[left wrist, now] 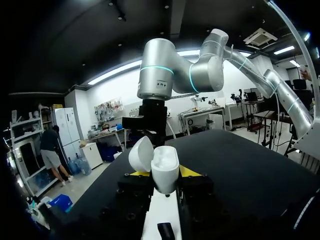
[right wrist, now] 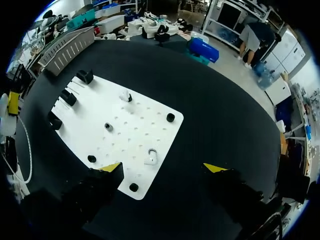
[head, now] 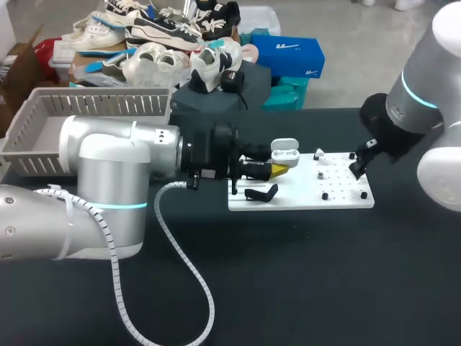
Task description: Pick up each earbud case from the left stands, insert the matching earbuds, close the lid, and place the case in the box.
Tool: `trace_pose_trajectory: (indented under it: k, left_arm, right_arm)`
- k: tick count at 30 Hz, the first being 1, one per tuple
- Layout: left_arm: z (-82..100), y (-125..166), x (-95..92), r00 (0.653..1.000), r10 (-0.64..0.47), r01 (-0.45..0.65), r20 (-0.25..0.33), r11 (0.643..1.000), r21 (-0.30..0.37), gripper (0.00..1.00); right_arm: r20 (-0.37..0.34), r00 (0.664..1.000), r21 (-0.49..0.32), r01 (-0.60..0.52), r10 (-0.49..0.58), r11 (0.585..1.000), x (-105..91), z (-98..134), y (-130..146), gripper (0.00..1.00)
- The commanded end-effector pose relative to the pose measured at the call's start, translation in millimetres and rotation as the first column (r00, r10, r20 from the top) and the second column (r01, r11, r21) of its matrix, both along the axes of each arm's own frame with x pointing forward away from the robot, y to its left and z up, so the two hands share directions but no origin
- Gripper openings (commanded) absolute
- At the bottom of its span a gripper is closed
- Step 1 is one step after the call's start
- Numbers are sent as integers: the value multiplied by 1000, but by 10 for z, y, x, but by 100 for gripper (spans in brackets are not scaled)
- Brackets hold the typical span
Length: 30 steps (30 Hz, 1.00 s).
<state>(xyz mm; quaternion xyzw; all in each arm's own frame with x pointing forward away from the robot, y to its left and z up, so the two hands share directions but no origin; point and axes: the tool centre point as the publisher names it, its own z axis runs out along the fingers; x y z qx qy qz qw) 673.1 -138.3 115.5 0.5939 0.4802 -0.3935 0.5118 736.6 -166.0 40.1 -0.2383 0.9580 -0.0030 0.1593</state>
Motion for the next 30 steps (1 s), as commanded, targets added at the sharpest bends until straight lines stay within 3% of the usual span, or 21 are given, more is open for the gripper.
trace_pose_trajectory:
  k: [1,10,12,20,25,26,27,30]
  left_arm:
    - [-3,-2,11,1000,-3,3,0,1000,1,0]
    - [-3,-2,11,1000,-3,3,0,1000,1,0]
    - [-3,-2,11,1000,-3,3,0,1000,1,0]
    - [-3,-2,11,1000,-3,3,0,1000,1,0]
    - [-3,-2,11,1000,-3,3,0,1000,1,0]
    - [-3,-2,11,1000,-3,3,0,1000,1,0]
    - [-3,-2,11,1000,-3,3,0,1000,1,0]
    - [-3,-2,11,1000,-3,3,0,1000,1,0]
  right_arm:
    - [-26,1000,-21,-9,9,1000,60,-39,90,100]
    - [-41,999,-29,-19,18,999,35,-47,117,100]
    - [-42,999,-26,-19,17,999,26,-50,106,87]
    - [-107,984,-11,-147,145,989,2,-10,38,91]
    - [-135,977,-26,-170,165,985,9,24,-38,93]
    - [-137,976,-30,-177,171,984,15,29,-48,91]
    - [-141,974,-33,-181,175,983,22,29,-53,82]
    - [-148,970,-32,-199,192,980,53,20,-36,81]
